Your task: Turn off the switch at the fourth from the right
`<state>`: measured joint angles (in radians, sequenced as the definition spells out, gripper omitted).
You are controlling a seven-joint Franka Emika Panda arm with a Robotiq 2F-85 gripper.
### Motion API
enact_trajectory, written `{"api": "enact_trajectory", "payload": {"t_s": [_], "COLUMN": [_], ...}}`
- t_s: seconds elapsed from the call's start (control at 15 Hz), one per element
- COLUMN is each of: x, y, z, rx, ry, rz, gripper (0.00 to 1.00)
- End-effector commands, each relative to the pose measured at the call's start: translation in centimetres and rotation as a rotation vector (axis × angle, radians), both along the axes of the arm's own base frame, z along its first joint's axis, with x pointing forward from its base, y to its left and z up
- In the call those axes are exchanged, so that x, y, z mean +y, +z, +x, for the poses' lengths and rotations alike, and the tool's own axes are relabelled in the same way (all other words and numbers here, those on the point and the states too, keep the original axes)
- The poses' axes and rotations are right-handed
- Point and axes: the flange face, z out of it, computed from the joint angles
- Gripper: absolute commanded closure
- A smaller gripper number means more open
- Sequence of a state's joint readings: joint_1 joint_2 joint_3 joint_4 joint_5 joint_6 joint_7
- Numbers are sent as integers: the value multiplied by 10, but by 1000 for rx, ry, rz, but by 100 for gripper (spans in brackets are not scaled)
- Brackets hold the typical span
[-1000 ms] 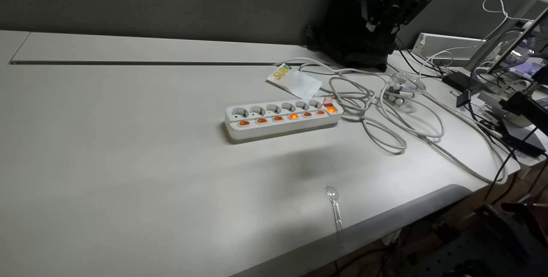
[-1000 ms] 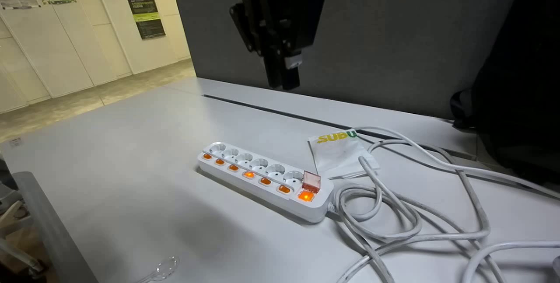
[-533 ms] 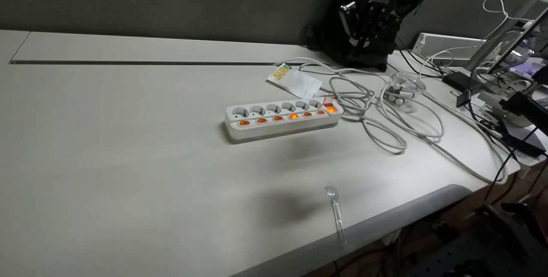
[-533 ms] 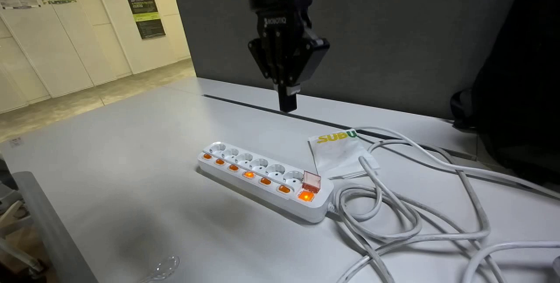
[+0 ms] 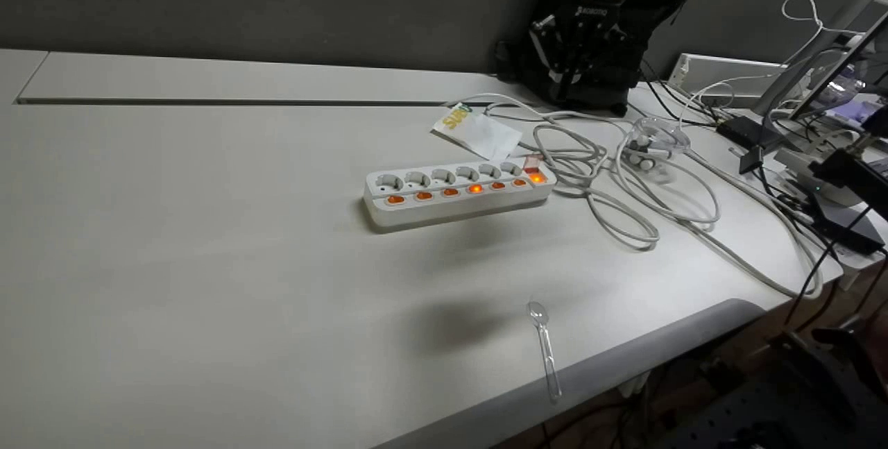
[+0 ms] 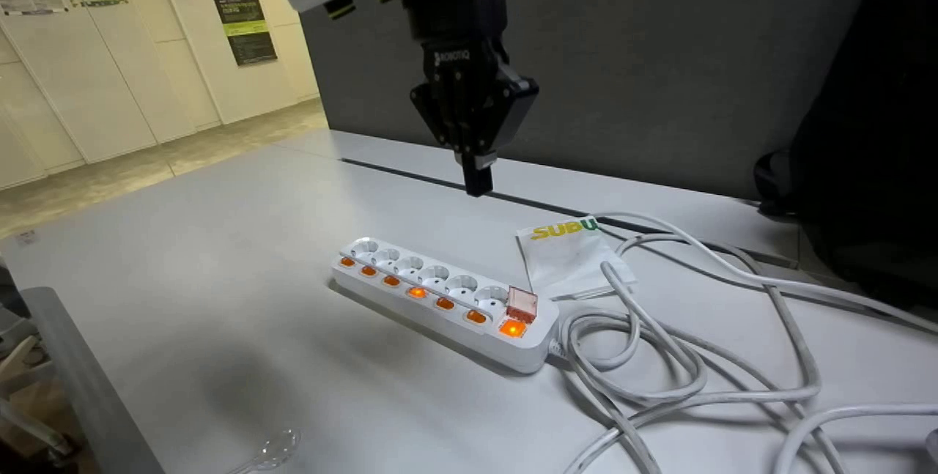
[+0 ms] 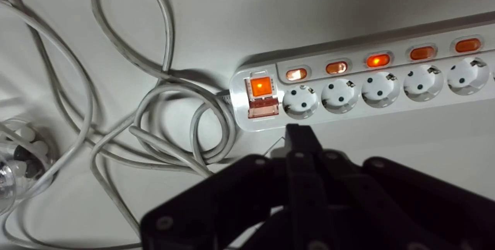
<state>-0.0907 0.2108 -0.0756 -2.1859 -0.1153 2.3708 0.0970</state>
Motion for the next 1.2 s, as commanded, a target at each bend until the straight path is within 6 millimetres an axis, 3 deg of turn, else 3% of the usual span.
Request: {"api": "enact_trajectory", "payload": {"t_s": [0.0,0.33,0.67,0.8,0.87,0.93,1.13], "x": [40,84,109,113,108,112,109], "y": [-29,-70,-101,-100,-89,-106,-98], "z": [7,11,-1,-9,-6,-2,0], "rx": [-17,-7,29,34,15,45,28], "ry": [31,83,130,138,118,151,145], "rz": [-54,-45,-17,-5,-12,-13,-14], "gripper": [100,100,100,100,100,99,99]}}
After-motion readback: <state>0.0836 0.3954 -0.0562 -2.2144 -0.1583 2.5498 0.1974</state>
